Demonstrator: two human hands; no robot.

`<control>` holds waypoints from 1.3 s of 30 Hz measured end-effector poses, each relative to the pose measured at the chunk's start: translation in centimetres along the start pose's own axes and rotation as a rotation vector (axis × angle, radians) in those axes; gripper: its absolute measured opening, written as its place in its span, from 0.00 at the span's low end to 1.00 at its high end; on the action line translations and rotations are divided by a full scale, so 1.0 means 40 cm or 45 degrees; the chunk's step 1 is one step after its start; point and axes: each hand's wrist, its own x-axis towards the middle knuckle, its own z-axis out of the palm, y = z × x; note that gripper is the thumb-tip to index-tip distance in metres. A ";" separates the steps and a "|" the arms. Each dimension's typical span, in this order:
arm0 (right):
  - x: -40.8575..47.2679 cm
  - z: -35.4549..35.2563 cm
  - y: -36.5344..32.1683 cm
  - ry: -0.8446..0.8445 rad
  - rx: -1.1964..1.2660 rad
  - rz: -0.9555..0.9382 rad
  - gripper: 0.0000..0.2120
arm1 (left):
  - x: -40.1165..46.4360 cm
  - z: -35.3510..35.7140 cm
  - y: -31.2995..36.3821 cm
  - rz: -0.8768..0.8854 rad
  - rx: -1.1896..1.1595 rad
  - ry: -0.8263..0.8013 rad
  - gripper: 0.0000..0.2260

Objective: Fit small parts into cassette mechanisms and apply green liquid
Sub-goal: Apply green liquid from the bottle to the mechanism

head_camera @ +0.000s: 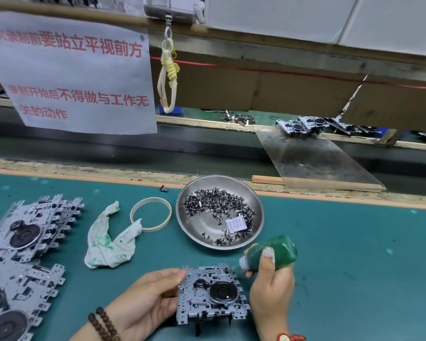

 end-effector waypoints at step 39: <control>0.000 0.000 -0.008 -0.040 -0.031 -0.030 0.15 | -0.016 0.018 0.008 0.011 -0.069 0.026 0.18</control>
